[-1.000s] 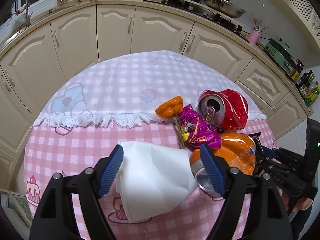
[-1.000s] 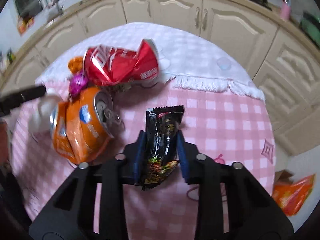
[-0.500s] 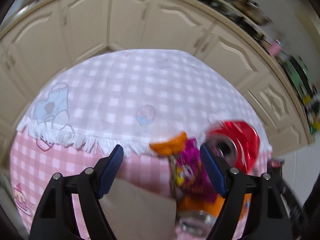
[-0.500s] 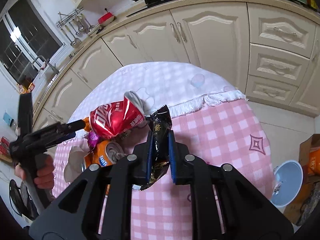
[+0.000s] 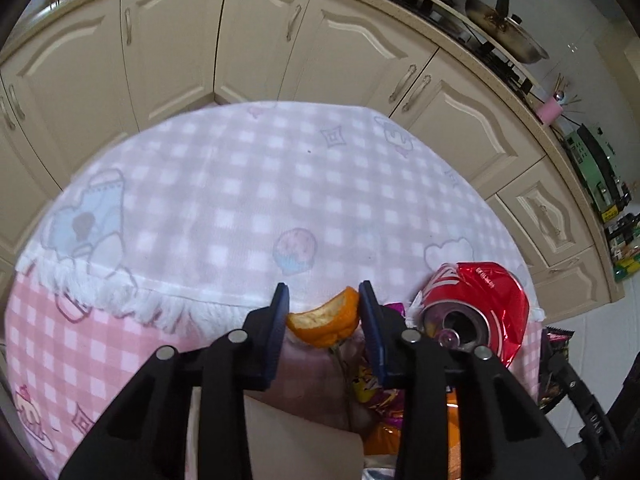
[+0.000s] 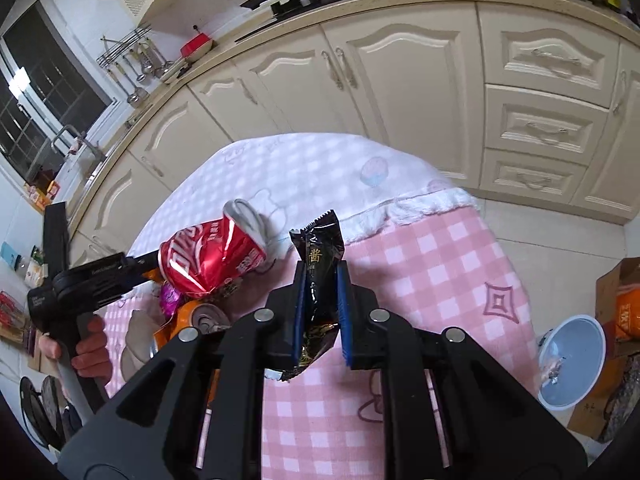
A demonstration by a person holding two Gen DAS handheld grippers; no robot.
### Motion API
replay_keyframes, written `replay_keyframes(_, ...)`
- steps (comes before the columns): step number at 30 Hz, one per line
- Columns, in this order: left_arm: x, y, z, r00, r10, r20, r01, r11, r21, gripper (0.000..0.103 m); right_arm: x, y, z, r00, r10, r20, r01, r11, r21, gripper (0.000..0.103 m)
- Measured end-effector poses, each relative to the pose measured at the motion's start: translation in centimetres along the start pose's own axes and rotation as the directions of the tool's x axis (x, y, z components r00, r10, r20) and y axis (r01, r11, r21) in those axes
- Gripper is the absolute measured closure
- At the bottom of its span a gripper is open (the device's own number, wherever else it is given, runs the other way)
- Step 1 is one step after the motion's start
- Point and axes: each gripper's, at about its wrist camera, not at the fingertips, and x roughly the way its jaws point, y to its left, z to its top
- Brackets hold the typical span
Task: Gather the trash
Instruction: 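Carry both items over the blue bin and open both tools to drop them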
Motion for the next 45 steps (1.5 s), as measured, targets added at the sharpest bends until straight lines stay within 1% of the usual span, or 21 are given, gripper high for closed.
replay_keyframes(4,-2.1,-0.2,-0.1,0.999,-0.031,0.041,0.030,0.999,0.023,0.070,-1.3,-0.5,-0.1,1.000,-0.016,0.019,0.015,1.000,0.017,0.088)
replay_keyframes(7,-4.3,-0.6,-0.3,0.993,-0.058,0.099,0.054,0.998,0.043,0.071,-2.5,-0.7,-0.2,0.999,-0.019,0.036,0.019,1.000,0.022,0.088)
replay_keyframes(8,-5.3,-0.8,-0.5,0.990,-0.065,0.124,0.059,0.997,0.052,0.071,-2.9,-0.7,-0.2,0.999,-0.022,0.042,0.021,1.000,0.024,0.088)
replay_keyframes(11,-8.1,-1.7,-1.0,0.975,-0.051,0.216,0.032,0.995,0.091,0.071,-4.4,-0.9,-0.5,0.997,-0.032,0.064,0.030,0.999,0.028,0.088)
replay_keyframes(13,-9.7,-2.2,-1.4,0.965,-0.058,0.255,0.031,0.993,0.111,0.071,-5.2,-0.8,-0.7,0.997,-0.033,0.076,0.031,0.999,0.030,0.088)
replay_keyframes(15,-11.3,-3.1,-1.8,0.957,-0.093,0.275,0.058,0.989,0.133,0.071,-6.4,-0.9,-1.0,0.995,-0.036,0.094,0.033,0.999,0.033,0.088)
replay_keyframes(17,-12.5,-4.3,-2.4,0.952,-0.136,0.276,0.094,0.983,0.160,0.071,-7.6,-1.2,-1.4,0.994,-0.037,0.107,0.033,0.999,0.043,0.088)
replay_keyframes(21,-14.2,-7.0,-4.4,0.940,-0.184,0.287,0.114,0.964,0.242,0.071,-9.9,-2.0,-2.2,0.990,-0.051,0.133,0.044,0.997,0.056,0.088)
replay_keyframes(23,-14.4,-8.6,-5.6,0.939,-0.204,0.275,0.125,0.952,0.279,0.071,-11.1,-2.8,-2.8,0.988,-0.061,0.142,0.051,0.996,0.069,0.088)
replay_keyframes(27,-14.2,-12.5,-8.1,0.942,-0.247,0.225,0.158,0.922,0.354,0.071,-13.8,-4.9,-4.3,0.982,-0.079,0.171,0.063,0.993,0.102,0.088)
replay_keyframes(32,-14.0,-17.4,-11.5,0.941,-0.292,0.174,0.193,0.880,0.434,0.071,-17.4,-8.7,-6.5,0.971,-0.132,0.197,0.101,0.982,0.161,0.088)
replay_keyframes(35,-13.5,-21.0,-13.7,0.935,-0.331,0.130,0.230,0.841,0.489,0.071,-19.4,-11.2,-8.0,0.963,-0.178,0.200,0.136,0.969,0.206,0.088)
replay_keyframes(38,-12.8,-24.1,-15.7,0.933,-0.349,0.083,0.256,0.809,0.528,0.071,-21.0,-13.4,-9.3,0.954,-0.227,0.194,0.178,0.954,0.240,0.088)
replay_keyframes(42,-11.3,-29.0,-18.7,0.924,-0.381,-0.021,0.321,0.746,0.583,0.071,-23.2,-16.5,-10.9,0.938,-0.289,0.194,0.226,0.929,0.293,0.088)
replay_keyframes(45,-9.9,-32.5,-21.2,0.922,-0.377,-0.084,0.344,0.702,0.623,0.071,-24.7,-19.0,-12.1,0.926,-0.329,0.184,0.255,0.906,0.338,0.088)
